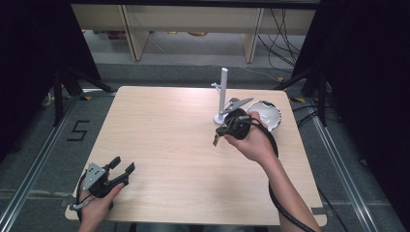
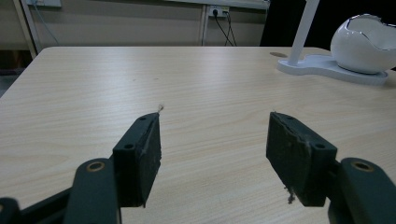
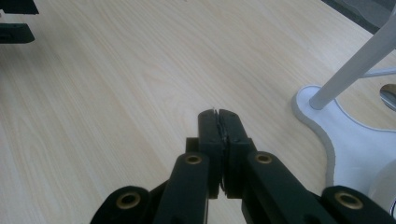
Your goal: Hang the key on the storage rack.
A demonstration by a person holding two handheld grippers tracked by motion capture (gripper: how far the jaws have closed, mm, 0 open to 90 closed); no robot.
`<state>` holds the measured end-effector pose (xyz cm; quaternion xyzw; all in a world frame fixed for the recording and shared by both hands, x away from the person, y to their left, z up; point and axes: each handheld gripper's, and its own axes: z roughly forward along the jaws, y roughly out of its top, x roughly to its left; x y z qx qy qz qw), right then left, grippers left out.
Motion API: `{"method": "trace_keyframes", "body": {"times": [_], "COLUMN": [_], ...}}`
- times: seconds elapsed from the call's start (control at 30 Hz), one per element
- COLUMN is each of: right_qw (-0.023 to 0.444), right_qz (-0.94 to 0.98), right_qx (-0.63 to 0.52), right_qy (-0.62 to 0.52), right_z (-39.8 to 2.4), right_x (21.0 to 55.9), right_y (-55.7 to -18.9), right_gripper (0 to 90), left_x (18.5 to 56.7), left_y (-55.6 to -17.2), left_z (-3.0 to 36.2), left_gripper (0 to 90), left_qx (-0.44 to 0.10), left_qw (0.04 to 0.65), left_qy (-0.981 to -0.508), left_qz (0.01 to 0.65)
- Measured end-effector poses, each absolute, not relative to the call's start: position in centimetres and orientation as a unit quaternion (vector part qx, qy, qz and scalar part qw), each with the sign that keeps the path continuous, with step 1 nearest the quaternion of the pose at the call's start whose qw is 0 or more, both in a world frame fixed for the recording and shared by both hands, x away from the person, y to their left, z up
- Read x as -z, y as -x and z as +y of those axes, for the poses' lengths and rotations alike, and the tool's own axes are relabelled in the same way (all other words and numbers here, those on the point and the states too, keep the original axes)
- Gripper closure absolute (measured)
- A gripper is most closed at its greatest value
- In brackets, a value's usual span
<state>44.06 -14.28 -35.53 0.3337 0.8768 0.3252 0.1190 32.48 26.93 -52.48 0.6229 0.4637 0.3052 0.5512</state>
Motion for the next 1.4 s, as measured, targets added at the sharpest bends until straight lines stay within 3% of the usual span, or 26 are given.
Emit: {"method": "trace_keyframes", "body": {"times": [1.4], "right_qw": [0.193], "right_qz": [0.831], "right_qx": [-0.351], "right_qy": [-0.386], "right_z": [-11.3], "right_x": [29.7], "right_y": [-54.3], "right_gripper": [89.6], "left_x": [52.5], "left_y": [-32.5], "left_z": [27.1], "left_gripper": [34.7], "left_qx": [-0.298], "left_qw": [0.559], "left_qy": [-0.618], "left_qz": [0.465]}}
